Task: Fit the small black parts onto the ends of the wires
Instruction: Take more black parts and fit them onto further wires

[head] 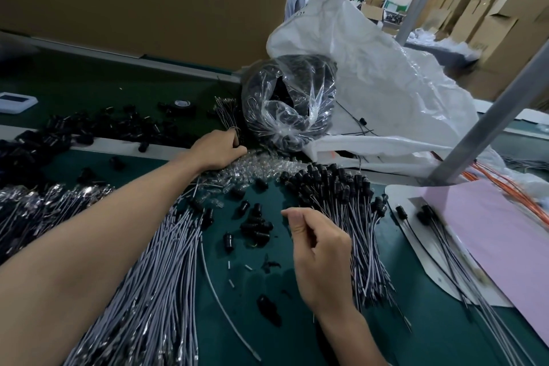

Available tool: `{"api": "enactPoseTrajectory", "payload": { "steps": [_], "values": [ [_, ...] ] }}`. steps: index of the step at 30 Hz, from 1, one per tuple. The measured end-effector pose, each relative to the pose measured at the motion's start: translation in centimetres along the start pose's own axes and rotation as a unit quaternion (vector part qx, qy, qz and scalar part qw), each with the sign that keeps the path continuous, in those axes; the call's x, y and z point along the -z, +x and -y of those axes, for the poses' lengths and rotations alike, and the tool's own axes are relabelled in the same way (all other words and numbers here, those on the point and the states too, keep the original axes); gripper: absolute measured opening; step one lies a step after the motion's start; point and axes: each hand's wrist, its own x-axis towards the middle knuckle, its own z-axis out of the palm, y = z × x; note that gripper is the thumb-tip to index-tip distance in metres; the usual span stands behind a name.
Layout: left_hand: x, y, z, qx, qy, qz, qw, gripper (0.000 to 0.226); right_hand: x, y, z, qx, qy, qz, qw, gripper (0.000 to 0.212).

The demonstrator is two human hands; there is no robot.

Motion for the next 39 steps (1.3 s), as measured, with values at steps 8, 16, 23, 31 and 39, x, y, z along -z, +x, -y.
{"api": "enactPoseTrajectory", "payload": {
  "steps": [8,16,23,31,39],
  "values": [
    [0.4,-0.4,-0.5,-0.034,0.033,-0.158,0.986,0.052,0.0,0.0,-0.1,-0.004,0.002,0.0,1.0,0.031],
    [2.8,-7.2,-7.8,-0.133,-0.191,0.019,0.972,0.054,0.1,0.3,0.0,-0.004,-0.004,-0.012,1.0,0.028],
    [5.8,-7.7,-6.2,-0.116,0.093,-0.084,0.985,0.055,0.3,0.1,0.0,0.003,-0.014,-0.005,1.0,0.024],
    [4.9,-1.2,8.0,0.229,0.125,0.01,0.965,0.093,0.0,0.0,-0.1,0.005,-0.02,-0.004,1.0,0.031],
    [3.0,0.0,9.4,0.199,0.134,-0.026,0.97,0.079,-0.1,0.1,-0.4,0.001,-0.016,-0.009,1.0,0.035]
  ]
}}
